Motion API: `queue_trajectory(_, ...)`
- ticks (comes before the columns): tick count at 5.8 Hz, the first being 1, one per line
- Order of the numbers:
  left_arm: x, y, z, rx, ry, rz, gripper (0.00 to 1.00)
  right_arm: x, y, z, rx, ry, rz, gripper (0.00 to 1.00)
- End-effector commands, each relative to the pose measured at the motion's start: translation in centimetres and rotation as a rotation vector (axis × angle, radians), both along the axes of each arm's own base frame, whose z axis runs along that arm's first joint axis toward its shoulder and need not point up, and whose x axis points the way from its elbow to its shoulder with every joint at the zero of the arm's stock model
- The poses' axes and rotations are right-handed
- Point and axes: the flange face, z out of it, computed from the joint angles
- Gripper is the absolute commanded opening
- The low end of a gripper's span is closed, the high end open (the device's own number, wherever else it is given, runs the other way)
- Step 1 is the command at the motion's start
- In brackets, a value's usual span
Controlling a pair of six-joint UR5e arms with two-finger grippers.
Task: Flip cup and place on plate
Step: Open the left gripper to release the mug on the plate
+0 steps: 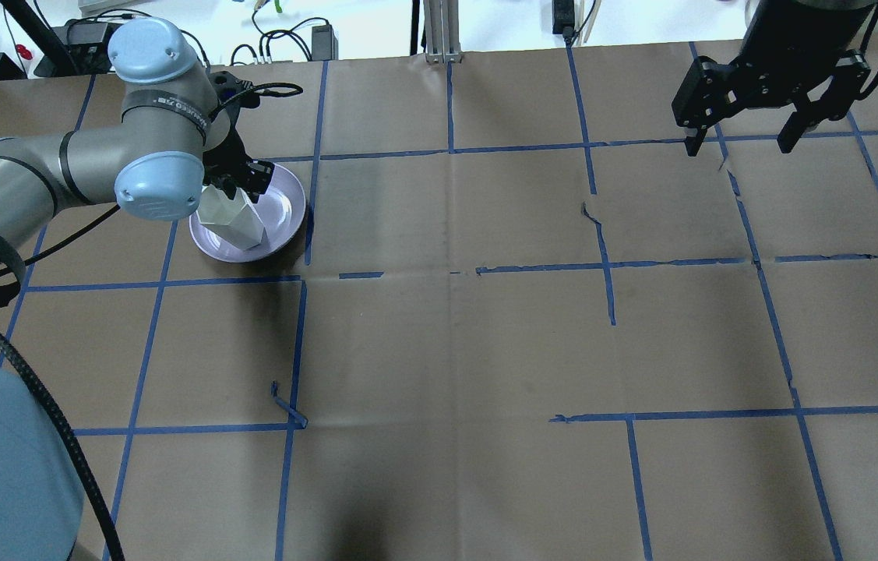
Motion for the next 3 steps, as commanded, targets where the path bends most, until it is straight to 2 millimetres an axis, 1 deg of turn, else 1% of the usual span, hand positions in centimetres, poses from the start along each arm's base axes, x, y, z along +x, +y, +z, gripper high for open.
queue_trajectory(1, -0.6, 2.8, 6.3, -0.005, -0.002, 0.022, 0.89, 0.0, 0.0, 0.0, 0.000, 0.000, 0.000, 1.00)
queue_trajectory(2, -1.7, 5.4, 10.1, 0.010, 0.014, 0.078, 0.89, 0.0, 0.0, 0.0, 0.000, 0.000, 0.000, 1.00)
queue_trajectory(3, -4.7, 7.9, 12.7, 0.035, 0.027, 0.112, 0.90, 0.0, 0.0, 0.0, 0.000, 0.000, 0.000, 1.00)
